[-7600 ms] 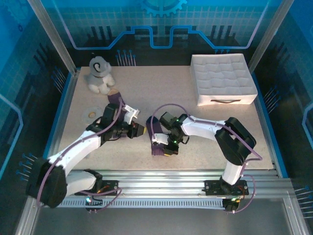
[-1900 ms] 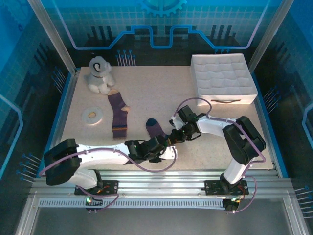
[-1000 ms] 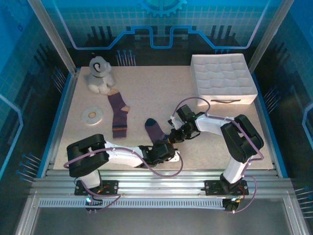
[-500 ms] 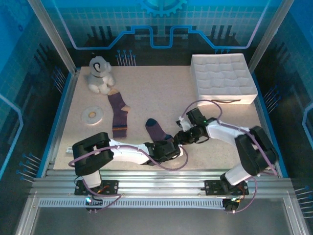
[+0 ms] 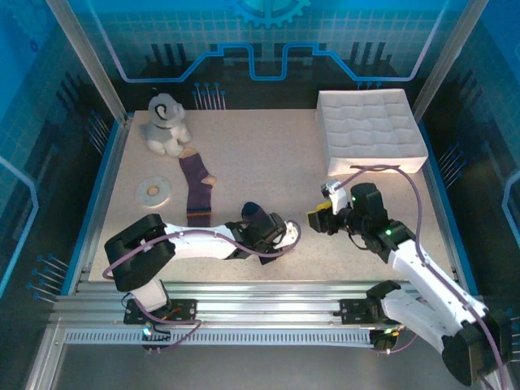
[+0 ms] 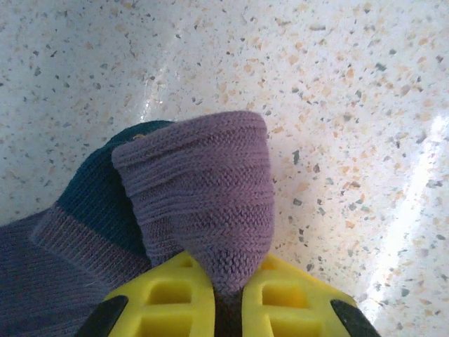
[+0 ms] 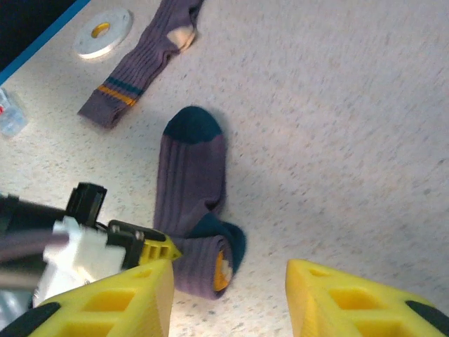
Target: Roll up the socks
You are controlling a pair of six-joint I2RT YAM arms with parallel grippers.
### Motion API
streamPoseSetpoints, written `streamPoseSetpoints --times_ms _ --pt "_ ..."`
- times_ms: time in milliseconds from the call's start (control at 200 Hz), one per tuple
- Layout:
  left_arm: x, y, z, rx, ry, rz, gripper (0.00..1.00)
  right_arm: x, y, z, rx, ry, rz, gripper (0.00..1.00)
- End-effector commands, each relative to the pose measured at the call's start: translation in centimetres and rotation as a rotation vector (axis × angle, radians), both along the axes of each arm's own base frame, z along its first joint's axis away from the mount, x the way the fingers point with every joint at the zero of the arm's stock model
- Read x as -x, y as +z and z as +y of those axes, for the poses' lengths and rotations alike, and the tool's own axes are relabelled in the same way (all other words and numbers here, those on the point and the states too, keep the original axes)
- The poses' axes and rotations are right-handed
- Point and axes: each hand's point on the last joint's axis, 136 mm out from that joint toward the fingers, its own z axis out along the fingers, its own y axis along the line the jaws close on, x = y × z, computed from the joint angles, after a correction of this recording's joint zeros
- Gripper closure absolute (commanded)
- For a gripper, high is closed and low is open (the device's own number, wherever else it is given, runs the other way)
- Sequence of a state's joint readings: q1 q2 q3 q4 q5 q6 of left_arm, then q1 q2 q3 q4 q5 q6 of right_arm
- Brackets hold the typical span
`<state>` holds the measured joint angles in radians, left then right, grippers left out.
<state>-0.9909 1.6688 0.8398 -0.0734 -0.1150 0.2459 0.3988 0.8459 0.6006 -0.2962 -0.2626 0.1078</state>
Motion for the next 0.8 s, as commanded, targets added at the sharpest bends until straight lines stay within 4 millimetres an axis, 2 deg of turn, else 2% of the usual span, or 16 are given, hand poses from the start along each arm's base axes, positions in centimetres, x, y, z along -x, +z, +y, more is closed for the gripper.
streamPoseSetpoints --times_ms 0,245,345,420,605,796 --pt "4.1 -2.6 1.3 0.035 -0.021 0.276 1.0 0.1 0.2 -1.1 0.112 0.044 -0.181 0.54" --pt "3.4 -1.7 1.9 0.157 -0.006 0.427 1.0 0.9 0.0 -0.6 0.241 0.168 -0.319 0.52" --pt "3.1 -1.6 2.2 0.18 0.01 0.498 1.0 1.6 -0.8 0.8 0.319 0.297 -0.338 0.51" --pt "3.0 -1.8 2.6 0.178 0.02 0.551 1.0 2.7 -1.3 2.5 0.362 0.437 -0.387 0.51" --pt "2.5 -1.3 2.8 0.256 0.047 0.639 1.0 4.2 -3.9 5.7 0.515 0.665 -0.439 0.5" --pt "1.8 -1.0 3.0 0.312 0.084 0.75 1.0 4.6 -7.0 7.6 0.651 0.822 -0.45 0.5"
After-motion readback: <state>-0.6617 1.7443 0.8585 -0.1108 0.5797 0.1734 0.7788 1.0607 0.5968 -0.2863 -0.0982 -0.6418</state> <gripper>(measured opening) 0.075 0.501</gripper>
